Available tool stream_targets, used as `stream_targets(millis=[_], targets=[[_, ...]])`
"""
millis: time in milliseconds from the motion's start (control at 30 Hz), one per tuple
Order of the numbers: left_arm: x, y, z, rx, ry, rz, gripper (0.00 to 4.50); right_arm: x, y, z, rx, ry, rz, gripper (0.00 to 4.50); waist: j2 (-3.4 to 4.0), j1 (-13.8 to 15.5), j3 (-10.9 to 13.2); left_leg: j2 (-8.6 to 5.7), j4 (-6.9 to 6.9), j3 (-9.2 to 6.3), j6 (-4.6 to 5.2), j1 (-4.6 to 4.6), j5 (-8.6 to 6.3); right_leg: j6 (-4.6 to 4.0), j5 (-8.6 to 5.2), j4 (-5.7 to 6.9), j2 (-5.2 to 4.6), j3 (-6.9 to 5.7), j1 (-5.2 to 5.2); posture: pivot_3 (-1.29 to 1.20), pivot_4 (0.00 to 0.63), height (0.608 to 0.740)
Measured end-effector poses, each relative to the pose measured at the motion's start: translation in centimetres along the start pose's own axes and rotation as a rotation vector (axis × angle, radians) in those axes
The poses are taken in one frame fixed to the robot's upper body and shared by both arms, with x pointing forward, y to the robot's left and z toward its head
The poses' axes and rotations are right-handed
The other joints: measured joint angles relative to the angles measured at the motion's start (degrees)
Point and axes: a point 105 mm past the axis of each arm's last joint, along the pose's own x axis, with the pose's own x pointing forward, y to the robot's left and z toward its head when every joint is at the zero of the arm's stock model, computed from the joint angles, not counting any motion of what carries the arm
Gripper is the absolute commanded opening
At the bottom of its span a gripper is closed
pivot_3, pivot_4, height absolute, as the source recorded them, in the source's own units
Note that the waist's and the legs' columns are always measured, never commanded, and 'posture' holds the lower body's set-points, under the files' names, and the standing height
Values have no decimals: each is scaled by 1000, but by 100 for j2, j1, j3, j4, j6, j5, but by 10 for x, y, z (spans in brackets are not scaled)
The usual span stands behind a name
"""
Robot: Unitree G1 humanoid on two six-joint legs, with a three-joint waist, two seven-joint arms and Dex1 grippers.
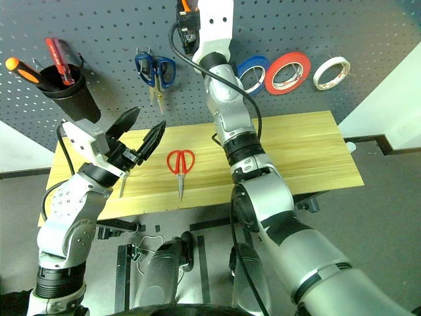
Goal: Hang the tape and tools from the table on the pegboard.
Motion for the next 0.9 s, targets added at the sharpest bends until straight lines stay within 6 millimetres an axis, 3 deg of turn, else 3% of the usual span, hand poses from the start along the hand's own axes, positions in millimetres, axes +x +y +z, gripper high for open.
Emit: stream_targets(millis=[633, 833, 900], targets=[[-1, -2, 2, -3, 11, 10, 3641, 0, 5, 6, 19, -22, -8, 2535, 0, 3, 134, 3, -6, 2, 0, 10, 0, -2, 1, 0, -3, 5, 2, 147, 379, 717], [-1, -2, 2, -10, 12, 14, 3641, -13, -1, -23, 33, 81, -41, 2535, 3, -9, 237, 4, -6, 4, -1, 4, 2, -4, 2, 0, -4, 7, -6, 140, 388, 717], [-1, -3, 2, -16, 15, 14, 3641, -14, 0, -24, 32, 81, -40, 2535, 6, -11, 243, 5, -8, 6, -1, 0, 2, -4, 2, 0, -4, 9, -14, 139, 389, 717]])
